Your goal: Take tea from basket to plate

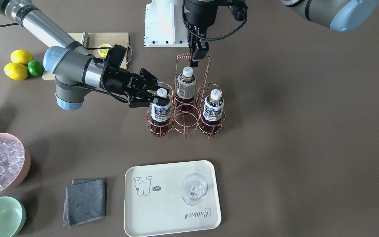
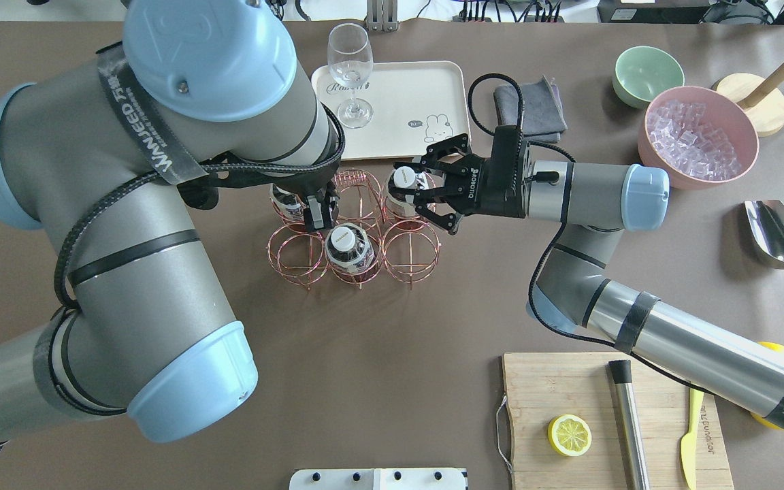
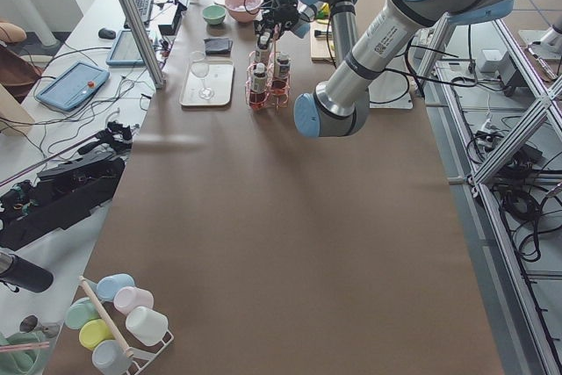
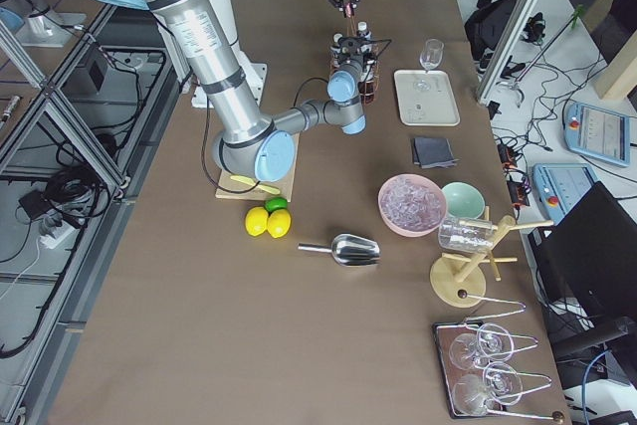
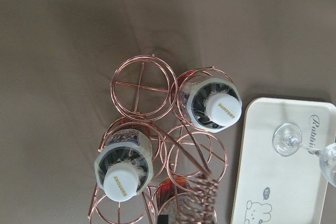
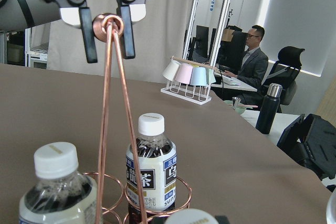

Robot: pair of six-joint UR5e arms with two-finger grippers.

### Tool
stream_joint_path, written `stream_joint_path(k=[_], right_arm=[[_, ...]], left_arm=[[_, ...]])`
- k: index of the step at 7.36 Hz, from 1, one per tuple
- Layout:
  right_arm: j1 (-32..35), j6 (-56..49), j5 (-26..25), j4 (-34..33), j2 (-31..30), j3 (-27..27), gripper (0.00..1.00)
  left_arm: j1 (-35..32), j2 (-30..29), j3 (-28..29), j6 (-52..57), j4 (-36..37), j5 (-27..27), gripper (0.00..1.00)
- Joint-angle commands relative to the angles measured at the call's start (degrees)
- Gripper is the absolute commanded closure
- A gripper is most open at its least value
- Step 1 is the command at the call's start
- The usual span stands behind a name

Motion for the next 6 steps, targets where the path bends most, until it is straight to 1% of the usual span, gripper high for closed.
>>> stream_joint_path(k=[1, 3, 6], right_arm=[[2.5, 0.3, 0.4, -0.2, 0.0, -0.1, 1.00], [3.7, 1.0, 0.6, -0.2, 0.0, 0.4, 1.00], [4.9, 6.0, 0.9, -0.9, 1.0, 1.5, 1.00]], left_arm=[[-0.1, 0.1, -0.2, 0.0, 0.1, -0.1, 1.00], [-0.3, 0.1, -0.3, 0.0, 0.1, -0.1, 1.00], [-0.3, 0.1, -0.4, 0.0, 0.3, -0.1, 1.00]])
